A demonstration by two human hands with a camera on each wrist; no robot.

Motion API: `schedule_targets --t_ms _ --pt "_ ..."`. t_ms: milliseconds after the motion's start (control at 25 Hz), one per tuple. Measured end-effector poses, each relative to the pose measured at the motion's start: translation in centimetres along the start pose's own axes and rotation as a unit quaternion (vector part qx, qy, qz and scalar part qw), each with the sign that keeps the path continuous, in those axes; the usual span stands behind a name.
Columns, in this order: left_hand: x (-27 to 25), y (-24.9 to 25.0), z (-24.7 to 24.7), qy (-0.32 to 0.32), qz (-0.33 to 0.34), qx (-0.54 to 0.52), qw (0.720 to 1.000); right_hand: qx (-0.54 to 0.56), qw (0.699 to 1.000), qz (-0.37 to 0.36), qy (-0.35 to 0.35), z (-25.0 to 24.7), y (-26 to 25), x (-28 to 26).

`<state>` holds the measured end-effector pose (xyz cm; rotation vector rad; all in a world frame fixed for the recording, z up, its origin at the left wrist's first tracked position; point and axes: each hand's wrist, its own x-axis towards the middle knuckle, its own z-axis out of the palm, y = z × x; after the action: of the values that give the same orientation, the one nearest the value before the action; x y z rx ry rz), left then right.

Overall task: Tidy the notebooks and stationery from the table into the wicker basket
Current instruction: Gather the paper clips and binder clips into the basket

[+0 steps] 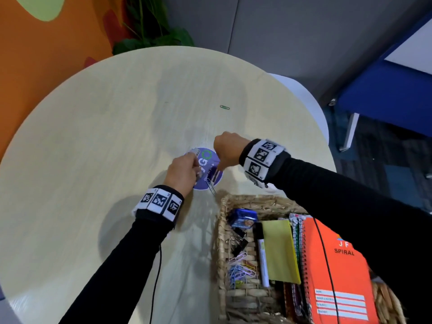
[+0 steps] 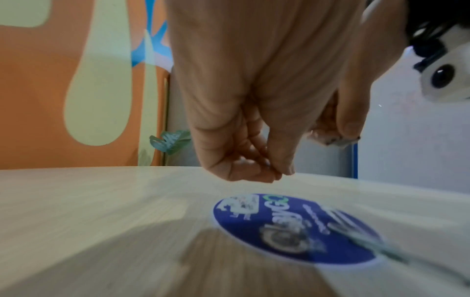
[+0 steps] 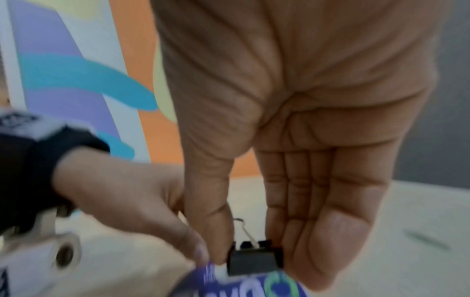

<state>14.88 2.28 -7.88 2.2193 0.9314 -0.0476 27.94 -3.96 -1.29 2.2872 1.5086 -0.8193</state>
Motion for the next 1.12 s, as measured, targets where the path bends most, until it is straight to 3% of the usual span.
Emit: schedule_targets --t_ms 200,320,480,800,920,1000,1120 --pt "-3.8 1.3 -2.3 0.076 0.037 -0.113 0.99 0.129 0.986 0.004 0.105 -0.1 1.3 -10.2" --pt "-7.0 3.0 -3.7 0.094 0.074 -0.152 0.981 0.179 0.982 0.016 0.05 4.3 1.5 -15.1" --pt "-12.3 4.7 -4.2 0.064 0.125 -0.162 0.977 0.128 0.991 0.04 -0.021 10.9 0.1 -15.5" --pt "-20.5 4.4 0.6 -0.016 0.261 0.078 0.962 0.113 0.992 0.047 0.001 14.4 -1.4 -14.0" --pt "-22.9 5.5 3.0 -0.075 0.265 0.225 0.935 0.108 0.993 0.051 0.015 13.4 -0.8 -15.0" --pt "-23.4 6.6 4.1 -0.091 0.283 0.313 0.902 0.145 0.987 0.047 0.045 12.2 -0.1 -16.9" --pt "-23.1 7.4 6.0 -0.169 0.244 0.382 0.875 0.241 0.959 0.049 0.144 9.9 1.0 -22.0"
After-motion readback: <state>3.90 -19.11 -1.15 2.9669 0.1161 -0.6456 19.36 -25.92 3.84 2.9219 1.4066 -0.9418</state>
